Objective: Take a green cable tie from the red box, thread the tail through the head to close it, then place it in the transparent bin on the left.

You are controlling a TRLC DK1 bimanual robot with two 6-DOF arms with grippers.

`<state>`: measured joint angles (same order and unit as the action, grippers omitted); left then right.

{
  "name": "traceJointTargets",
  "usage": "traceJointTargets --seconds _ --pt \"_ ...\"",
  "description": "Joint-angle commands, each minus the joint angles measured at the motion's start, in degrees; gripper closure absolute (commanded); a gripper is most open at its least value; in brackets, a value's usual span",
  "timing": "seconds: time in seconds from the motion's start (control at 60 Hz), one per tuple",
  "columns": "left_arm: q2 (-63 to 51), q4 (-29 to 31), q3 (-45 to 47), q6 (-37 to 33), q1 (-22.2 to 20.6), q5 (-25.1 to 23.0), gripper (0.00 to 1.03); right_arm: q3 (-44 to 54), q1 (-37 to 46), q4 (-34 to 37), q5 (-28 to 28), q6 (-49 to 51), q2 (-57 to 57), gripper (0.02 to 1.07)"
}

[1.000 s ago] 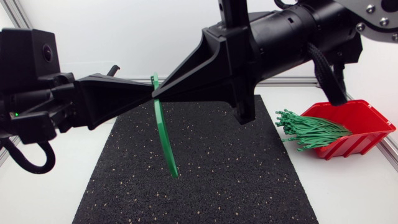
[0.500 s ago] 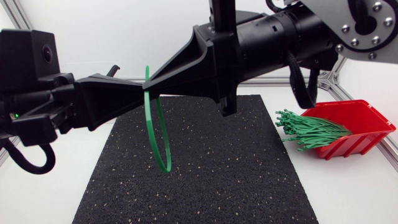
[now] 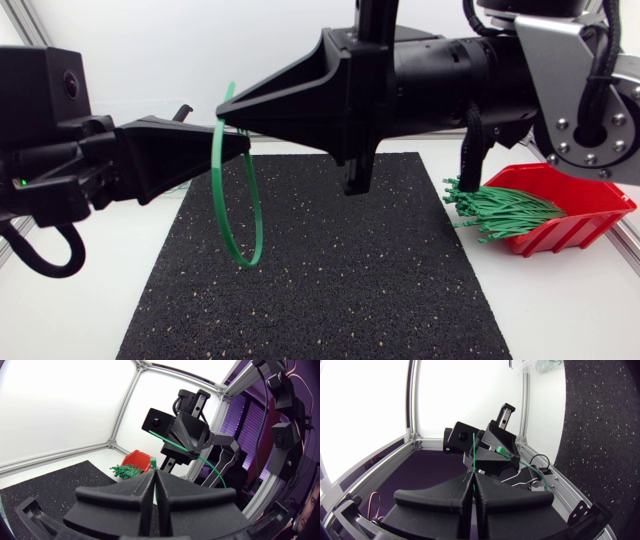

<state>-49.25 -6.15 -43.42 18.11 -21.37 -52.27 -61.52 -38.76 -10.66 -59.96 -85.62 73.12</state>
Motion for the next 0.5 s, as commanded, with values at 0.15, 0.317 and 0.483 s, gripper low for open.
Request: traceJointTargets --seconds 0.15,0.317,0.483 --pt "-0.49 0.0 0.53 -0.88 1.94 -2.05 1.0 0.08 -0.35 7.93 0.11 -2.97 -0.88 1.01" --pt "-0.4 -0.18 0.53 -0.88 2.64 -2.66 1.0 -2.2 -1.84 12.76 0.11 -2.97 -1.93 1.01" --pt "-0.49 -0.35 0.79 -1.06 2.73 -2.75 1.0 -3.43 -2.72 14.26 0.11 -2.97 -2.46 1.01"
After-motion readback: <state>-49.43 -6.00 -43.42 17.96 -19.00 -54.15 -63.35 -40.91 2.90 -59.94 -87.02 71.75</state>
